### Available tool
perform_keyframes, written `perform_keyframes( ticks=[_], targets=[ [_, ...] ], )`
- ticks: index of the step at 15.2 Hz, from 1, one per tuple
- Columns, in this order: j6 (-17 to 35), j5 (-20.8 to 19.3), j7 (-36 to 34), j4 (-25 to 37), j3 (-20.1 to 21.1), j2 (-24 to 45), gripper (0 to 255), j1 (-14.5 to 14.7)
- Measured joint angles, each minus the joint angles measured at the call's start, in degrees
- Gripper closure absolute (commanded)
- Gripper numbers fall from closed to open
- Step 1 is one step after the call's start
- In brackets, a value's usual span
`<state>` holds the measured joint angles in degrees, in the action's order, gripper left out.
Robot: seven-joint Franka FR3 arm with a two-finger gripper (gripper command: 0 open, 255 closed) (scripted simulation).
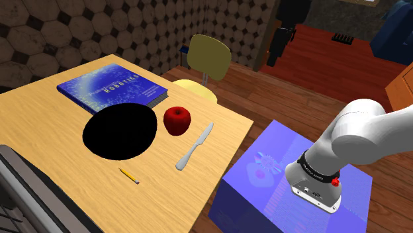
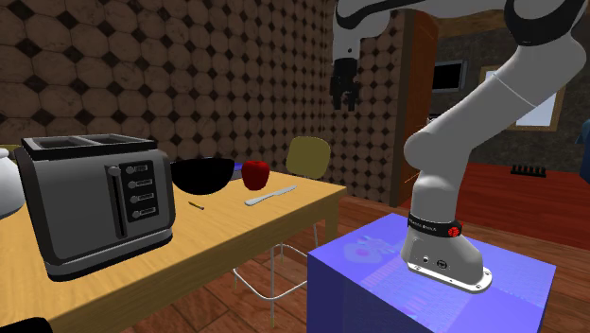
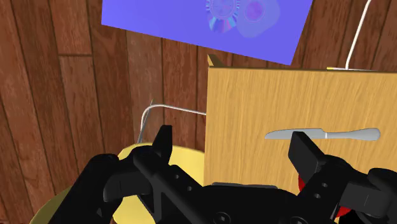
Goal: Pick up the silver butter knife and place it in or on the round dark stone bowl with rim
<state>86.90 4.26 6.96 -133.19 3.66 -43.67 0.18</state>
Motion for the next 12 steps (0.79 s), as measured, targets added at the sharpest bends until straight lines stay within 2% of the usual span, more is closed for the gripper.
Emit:
perform_keyframes(
  ticks=[3, 12],
  targets=[
    [2.85, 0.03, 2.74, -1.43, -0.12, 0.82, 0, 1.29],
    [22.94, 1.48, 22.82, -9.18, -0.18, 8.14, 0, 11.05]
  ],
)
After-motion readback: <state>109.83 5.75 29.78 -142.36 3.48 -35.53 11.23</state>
